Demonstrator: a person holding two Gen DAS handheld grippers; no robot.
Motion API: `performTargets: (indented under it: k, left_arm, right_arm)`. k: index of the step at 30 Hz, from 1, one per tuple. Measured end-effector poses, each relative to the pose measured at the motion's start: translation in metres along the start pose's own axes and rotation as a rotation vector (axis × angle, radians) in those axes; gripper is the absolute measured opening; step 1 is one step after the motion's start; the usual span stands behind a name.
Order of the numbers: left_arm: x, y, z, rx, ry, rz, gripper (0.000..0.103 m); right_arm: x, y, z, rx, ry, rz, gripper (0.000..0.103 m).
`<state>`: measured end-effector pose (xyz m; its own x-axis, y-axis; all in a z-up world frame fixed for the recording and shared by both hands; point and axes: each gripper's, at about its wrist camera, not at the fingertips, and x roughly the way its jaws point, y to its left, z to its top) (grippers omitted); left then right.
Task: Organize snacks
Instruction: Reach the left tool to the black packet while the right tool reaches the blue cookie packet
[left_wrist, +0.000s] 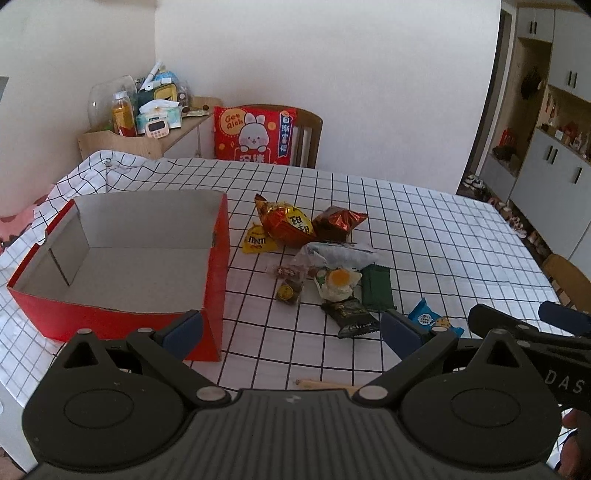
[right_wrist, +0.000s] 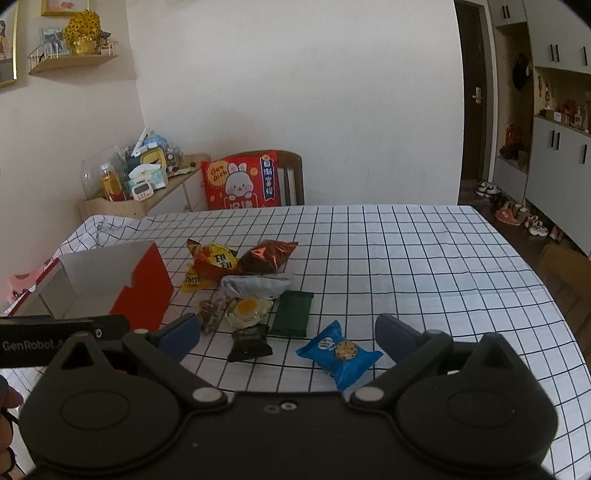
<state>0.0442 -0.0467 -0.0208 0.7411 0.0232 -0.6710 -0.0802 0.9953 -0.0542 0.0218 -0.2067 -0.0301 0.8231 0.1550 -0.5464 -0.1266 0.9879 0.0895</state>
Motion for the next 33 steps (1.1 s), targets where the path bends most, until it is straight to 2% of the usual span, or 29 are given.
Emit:
performTargets:
  k: [5,10,15,24,33]
  left_arm:
    - [0.016,-0.01,0.003,-0.002,0.045,0.005,0.103]
    - [0.044,-0.017,0.007,-0.026,0.136,-0.027,0.102]
    - [0.078,-0.023,0.015,-0.069,0.209,-0.061,0.102]
    - [0.135,-0.05,0.029,-0.044,0.319,-0.079,0.101]
    - [0.193,-0.064,0.033,-0.068,0.452,-0.027,0.101]
  right_arm:
    - [0.015,-0.016,0.001,0.007,0.04,0.02,0.097]
    - [0.036,-0.031,0.003,-0.006,0.108,0.044,0.096]
    - [0.064,-0.044,0.004,-0.076,0.165,0.067,0.09]
    - [0.108,-0.06,0.001,-0.215,0.299,0.122,0.083]
    - [0.147,-0.062,-0.002,-0.297,0.393,0.168,0.078]
